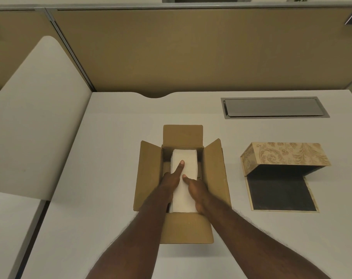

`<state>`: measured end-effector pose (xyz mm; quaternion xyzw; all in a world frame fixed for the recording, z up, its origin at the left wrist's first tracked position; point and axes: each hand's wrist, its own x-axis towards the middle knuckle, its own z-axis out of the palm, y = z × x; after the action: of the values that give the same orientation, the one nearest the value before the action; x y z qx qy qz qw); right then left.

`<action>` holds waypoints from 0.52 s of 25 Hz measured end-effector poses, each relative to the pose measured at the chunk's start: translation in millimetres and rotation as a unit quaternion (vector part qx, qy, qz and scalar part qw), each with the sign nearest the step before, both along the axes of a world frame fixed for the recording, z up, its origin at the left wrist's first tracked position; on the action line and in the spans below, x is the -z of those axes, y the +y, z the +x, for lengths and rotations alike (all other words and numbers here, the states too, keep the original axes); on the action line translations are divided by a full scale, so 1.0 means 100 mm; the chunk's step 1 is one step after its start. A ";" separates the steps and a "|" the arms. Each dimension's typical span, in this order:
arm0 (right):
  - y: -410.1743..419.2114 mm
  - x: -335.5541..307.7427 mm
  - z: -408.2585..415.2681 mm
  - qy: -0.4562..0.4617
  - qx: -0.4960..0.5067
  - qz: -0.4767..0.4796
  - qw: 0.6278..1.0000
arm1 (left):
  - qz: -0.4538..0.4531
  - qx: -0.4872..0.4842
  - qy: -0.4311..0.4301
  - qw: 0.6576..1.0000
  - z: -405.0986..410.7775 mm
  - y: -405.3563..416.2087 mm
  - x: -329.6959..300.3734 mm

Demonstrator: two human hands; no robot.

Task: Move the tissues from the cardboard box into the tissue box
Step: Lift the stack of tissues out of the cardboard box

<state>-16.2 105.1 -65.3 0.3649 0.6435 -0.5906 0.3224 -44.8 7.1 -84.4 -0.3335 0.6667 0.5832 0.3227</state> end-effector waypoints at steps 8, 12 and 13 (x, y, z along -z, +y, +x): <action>-0.04 0.00 0.00 0.010 -0.008 0.028 1.000 | -0.009 0.008 0.001 1.000 0.01 -0.01 0.02; -0.05 -0.05 -0.02 -0.003 -0.009 0.026 1.000 | 0.004 0.001 0.010 1.000 0.01 -0.03 -0.01; -0.04 -0.06 -0.03 -0.002 -0.005 0.020 1.000 | 0.005 0.000 0.013 1.000 0.02 -0.03 -0.02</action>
<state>-18.8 100.8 -58.9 0.3696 0.6563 -0.5752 0.3190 -43.1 4.6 -82.4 -0.3246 0.6680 0.5905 0.3158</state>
